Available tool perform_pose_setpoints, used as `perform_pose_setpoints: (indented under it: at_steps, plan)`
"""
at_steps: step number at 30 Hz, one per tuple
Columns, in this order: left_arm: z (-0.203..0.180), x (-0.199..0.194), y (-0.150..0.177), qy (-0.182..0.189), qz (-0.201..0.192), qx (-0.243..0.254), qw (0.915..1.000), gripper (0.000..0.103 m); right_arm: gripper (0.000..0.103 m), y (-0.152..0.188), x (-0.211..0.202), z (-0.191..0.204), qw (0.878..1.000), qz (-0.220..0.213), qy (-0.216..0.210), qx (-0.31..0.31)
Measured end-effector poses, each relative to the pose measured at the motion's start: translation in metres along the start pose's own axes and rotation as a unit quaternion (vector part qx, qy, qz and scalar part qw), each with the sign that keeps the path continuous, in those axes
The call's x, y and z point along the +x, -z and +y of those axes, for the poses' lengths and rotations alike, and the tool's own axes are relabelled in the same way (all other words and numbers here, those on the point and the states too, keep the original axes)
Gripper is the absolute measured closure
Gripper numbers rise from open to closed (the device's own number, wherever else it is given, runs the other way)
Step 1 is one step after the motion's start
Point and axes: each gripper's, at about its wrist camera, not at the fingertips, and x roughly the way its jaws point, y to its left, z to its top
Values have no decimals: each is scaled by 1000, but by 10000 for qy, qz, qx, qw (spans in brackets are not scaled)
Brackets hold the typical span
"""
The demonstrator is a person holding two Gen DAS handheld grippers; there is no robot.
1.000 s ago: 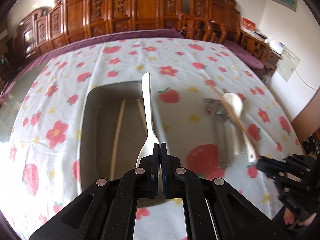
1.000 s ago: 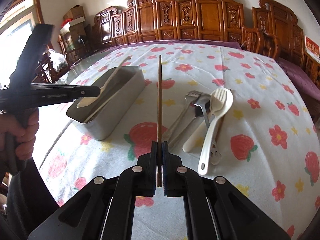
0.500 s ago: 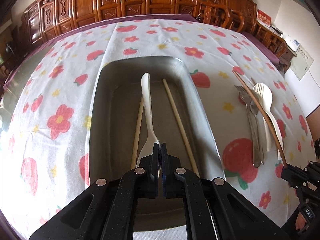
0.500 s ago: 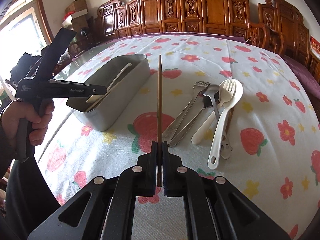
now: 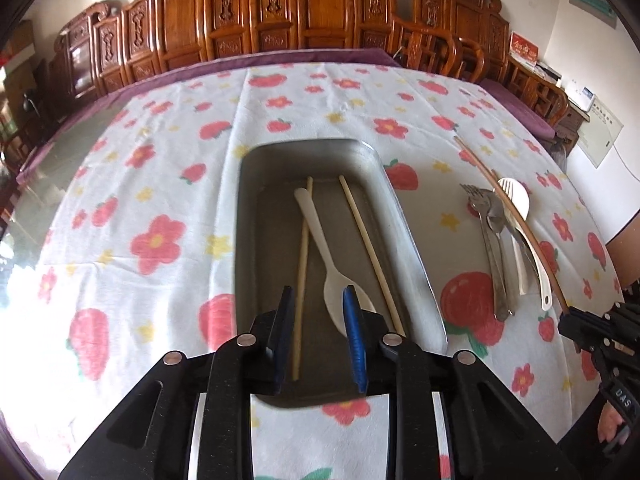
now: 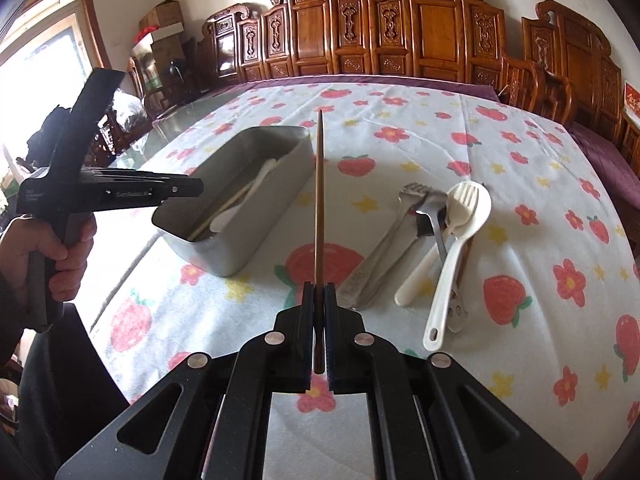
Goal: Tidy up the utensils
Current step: 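Lower the white spoon into the tray and open the left gripper while the right gripper holds the chopstick, then carry the brown chopstick into the metal tray and open the right gripper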
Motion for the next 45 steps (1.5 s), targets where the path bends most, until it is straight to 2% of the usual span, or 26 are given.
perform_pose_setpoints:
  at_steps: [2, 4, 8, 13, 15, 24, 31, 45]
  plan:
    - [3, -9, 1, -20, -72, 18, 10000, 73, 97, -1, 1, 6, 10000, 24, -41, -42]
    - [5, -18, 2, -71, -182, 73, 9998, 58, 97, -4, 4, 14, 9999, 64, -46, -93]
    - [15, -26, 2, -129, -269, 15, 9996, 45, 97, -13, 6, 26, 9997, 85, -166, -126]
    - [29, -37, 2, -250, -427, -72, 9987, 21, 97, -31, 14, 43, 9990, 145, -429, -27]
    - [34, -40, 2, -326, -454, -62, 9984, 17, 97, -36, 19, 49, 9988, 179, -460, -35]
    - [62, -50, 10, -405, -480, -228, 9978, 17, 97, -60, 57, 66, 9956, 574, -669, 318]
    - [79, -62, 11, -343, -566, -322, 9973, 17, 97, -76, 79, 79, 9932, 838, -637, 489]
    - [92, -81, 11, -242, -747, -434, 9960, 17, 97, -81, 105, 86, 9875, 1158, -656, 844]
